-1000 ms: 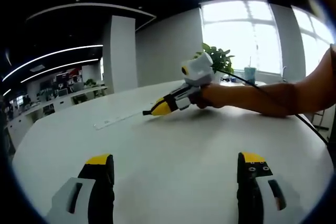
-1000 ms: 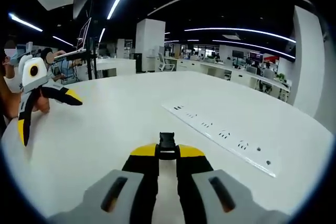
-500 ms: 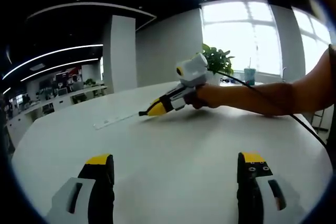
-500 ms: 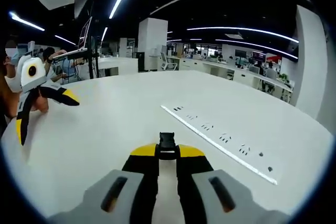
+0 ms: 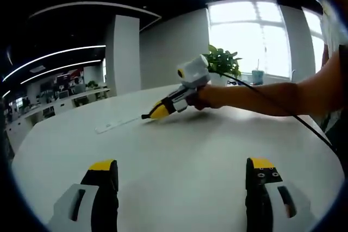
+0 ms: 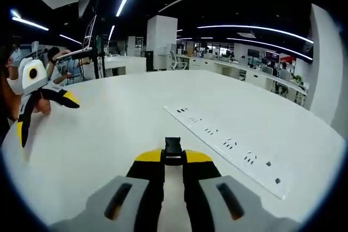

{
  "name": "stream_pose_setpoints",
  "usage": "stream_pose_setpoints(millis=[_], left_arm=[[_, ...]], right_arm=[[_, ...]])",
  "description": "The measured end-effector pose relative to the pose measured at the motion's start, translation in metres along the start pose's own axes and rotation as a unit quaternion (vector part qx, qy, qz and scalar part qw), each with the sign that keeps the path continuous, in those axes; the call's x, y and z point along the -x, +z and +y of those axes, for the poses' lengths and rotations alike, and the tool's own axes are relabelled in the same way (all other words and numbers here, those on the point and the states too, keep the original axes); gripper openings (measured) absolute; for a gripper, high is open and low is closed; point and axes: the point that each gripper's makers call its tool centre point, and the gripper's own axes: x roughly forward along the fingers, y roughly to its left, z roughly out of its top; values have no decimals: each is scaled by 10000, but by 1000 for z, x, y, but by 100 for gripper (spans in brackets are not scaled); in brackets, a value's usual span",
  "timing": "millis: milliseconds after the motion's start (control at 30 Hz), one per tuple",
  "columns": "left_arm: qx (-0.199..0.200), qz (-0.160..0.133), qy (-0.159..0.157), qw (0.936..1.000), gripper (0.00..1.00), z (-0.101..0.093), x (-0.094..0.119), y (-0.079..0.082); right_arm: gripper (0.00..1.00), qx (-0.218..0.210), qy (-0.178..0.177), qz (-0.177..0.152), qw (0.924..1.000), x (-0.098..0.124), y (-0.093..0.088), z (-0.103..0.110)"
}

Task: Snap the two parts of the plastic buckle together until the buckle closes and remains connected.

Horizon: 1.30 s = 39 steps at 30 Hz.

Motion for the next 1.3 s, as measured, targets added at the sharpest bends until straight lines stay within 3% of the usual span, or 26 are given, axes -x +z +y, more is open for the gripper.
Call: stream_pose_setpoints(millis=[433, 1300], left_arm=[[-31, 11, -47, 10000, 99, -3, -1, 0], [-26, -9, -33, 10000, 99, -2, 1, 1]], right_arm=[[10, 223, 711, 152, 9971, -7, -1, 17], [10, 233, 870, 443, 9949, -8, -14, 23]])
